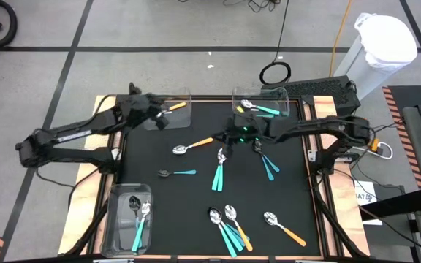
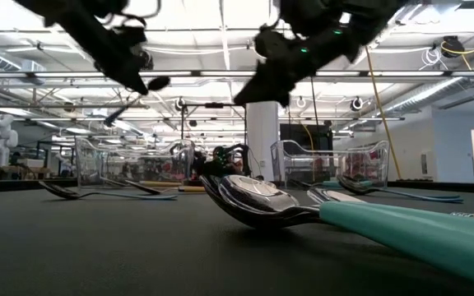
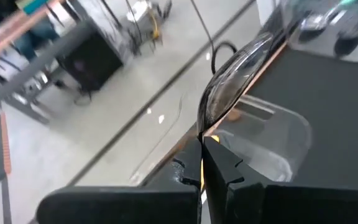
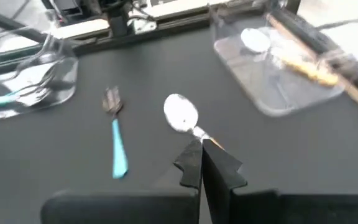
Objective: Sort silverware by color (type)
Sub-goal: Put the blue spoon into the top left transparent bin
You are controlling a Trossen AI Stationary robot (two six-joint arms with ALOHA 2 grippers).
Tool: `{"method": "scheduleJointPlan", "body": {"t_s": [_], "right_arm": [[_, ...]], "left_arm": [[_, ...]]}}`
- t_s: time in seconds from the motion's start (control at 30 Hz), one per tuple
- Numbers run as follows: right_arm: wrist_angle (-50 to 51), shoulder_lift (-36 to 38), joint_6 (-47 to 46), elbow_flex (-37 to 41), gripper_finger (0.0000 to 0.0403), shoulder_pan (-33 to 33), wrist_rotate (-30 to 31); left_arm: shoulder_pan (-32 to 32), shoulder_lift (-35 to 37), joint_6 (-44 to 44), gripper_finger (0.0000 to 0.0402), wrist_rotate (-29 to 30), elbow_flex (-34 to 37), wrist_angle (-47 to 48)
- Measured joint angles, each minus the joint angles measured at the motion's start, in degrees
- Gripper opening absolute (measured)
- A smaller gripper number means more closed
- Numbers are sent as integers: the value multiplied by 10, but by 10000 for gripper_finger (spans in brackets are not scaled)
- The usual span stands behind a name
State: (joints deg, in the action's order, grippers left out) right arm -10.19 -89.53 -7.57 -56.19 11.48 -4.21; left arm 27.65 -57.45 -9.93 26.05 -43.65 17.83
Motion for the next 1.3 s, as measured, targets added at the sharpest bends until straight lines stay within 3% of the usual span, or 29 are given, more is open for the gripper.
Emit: {"method": "scheduleJointPlan", "body": {"t_s": [0.23, 0.47, 1.0, 1.13, 1.3], "right_arm": [[-45, 58, -43, 95, 0, -34, 67], [-45, 60, -53, 103, 0, -66, 103], [-27, 60, -52, 103, 0, -104, 120], [-19, 59, -52, 103, 0, -105, 120], [-11, 59, -55, 103, 0, -105, 120]], "left_arm": [[77, -144, -32, 0, -50, -97, 97], [122, -256, -59, 0, -62, -173, 190], [140, -372, -101, 2, -121, -187, 193], [140, -374, -101, 32, -122, -187, 203], [140, -374, -99, 101, -123, -187, 222]]}}
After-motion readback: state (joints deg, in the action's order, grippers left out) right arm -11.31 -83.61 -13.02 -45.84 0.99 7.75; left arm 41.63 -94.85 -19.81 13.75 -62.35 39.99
